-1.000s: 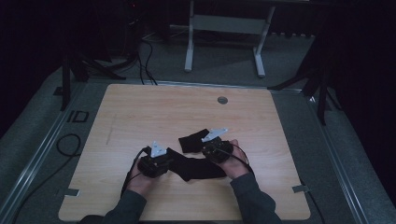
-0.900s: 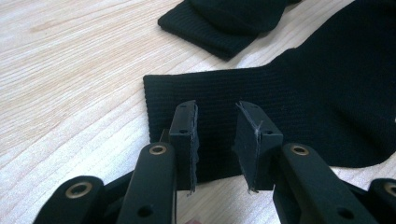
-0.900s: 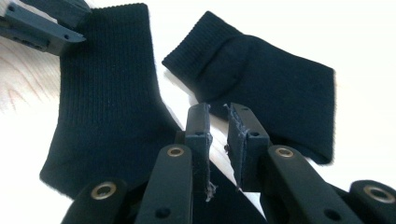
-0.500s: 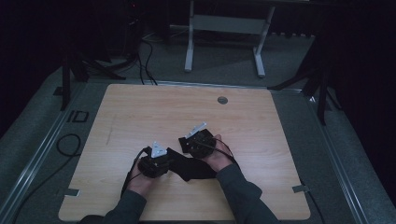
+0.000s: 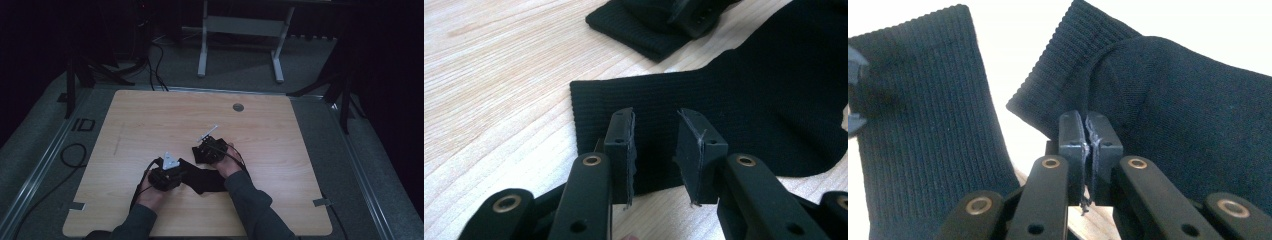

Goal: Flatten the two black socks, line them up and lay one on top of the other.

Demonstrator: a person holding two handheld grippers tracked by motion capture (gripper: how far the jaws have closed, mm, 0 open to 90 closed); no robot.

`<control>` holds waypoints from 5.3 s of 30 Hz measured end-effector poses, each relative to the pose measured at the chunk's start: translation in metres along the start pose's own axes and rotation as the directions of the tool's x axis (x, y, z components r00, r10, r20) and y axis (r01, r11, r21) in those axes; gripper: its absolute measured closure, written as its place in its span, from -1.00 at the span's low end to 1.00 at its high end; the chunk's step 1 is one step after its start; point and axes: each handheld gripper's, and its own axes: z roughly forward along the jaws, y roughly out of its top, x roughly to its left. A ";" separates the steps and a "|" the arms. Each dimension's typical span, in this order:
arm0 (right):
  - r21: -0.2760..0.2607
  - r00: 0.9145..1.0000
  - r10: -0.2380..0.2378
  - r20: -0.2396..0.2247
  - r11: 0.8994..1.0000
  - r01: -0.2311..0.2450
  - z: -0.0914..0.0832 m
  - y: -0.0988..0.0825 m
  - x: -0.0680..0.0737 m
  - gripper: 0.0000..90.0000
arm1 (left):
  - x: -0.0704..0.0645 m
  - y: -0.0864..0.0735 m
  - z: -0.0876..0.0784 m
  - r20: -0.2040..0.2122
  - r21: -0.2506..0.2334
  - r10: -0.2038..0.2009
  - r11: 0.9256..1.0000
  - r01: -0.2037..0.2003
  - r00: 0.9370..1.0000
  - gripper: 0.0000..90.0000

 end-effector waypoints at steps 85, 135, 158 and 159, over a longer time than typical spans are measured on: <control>-0.028 0.986 -0.164 -0.019 0.986 0.163 0.005 0.004 -0.023 0.15 | 0.020 0.001 -0.009 -0.033 0.001 -0.053 0.999 0.053 0.998 0.50; -0.082 0.992 -0.068 -0.110 0.995 0.059 -0.035 -0.008 0.045 0.84 | 0.032 -0.006 -0.006 -0.060 0.097 -0.077 0.992 0.083 0.995 0.83; -0.021 0.984 -0.056 -0.170 0.998 0.054 -0.013 -0.007 0.061 0.81 | 0.026 -0.006 -0.003 -0.050 0.119 -0.055 0.991 0.060 0.997 0.90; -0.017 0.984 -0.057 -0.171 0.998 0.055 -0.012 -0.007 0.061 0.80 | 0.026 -0.006 -0.003 -0.050 0.119 -0.055 0.991 0.061 0.997 0.90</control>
